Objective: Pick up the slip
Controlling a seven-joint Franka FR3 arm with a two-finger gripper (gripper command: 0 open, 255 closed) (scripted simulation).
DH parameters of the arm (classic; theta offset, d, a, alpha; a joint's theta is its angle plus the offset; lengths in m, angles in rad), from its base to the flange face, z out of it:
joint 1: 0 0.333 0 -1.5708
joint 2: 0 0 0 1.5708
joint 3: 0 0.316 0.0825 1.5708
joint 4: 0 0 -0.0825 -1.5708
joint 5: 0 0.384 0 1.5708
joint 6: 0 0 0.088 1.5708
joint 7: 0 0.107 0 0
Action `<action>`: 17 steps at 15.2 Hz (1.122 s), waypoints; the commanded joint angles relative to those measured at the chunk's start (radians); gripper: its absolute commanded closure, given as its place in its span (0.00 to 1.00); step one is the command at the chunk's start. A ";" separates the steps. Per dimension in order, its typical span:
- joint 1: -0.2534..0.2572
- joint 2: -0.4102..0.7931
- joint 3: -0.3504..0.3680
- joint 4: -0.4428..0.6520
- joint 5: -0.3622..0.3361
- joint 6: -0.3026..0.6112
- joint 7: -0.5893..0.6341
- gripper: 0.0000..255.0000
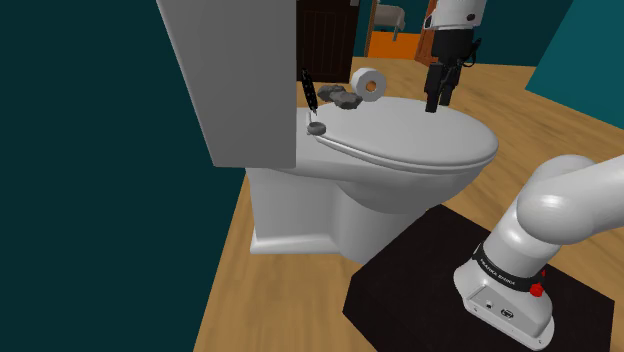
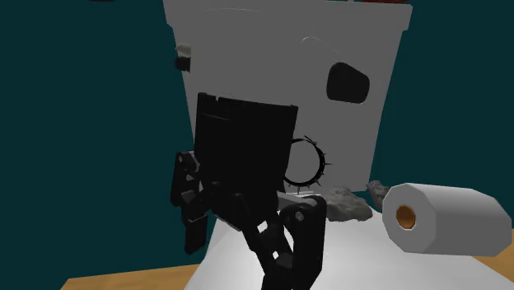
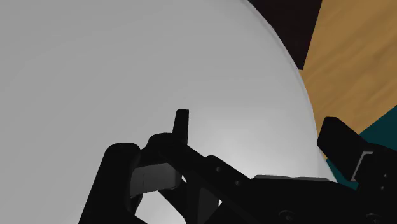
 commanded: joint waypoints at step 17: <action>0.138 0.417 -0.125 0.226 0.022 0.462 -0.499 0.00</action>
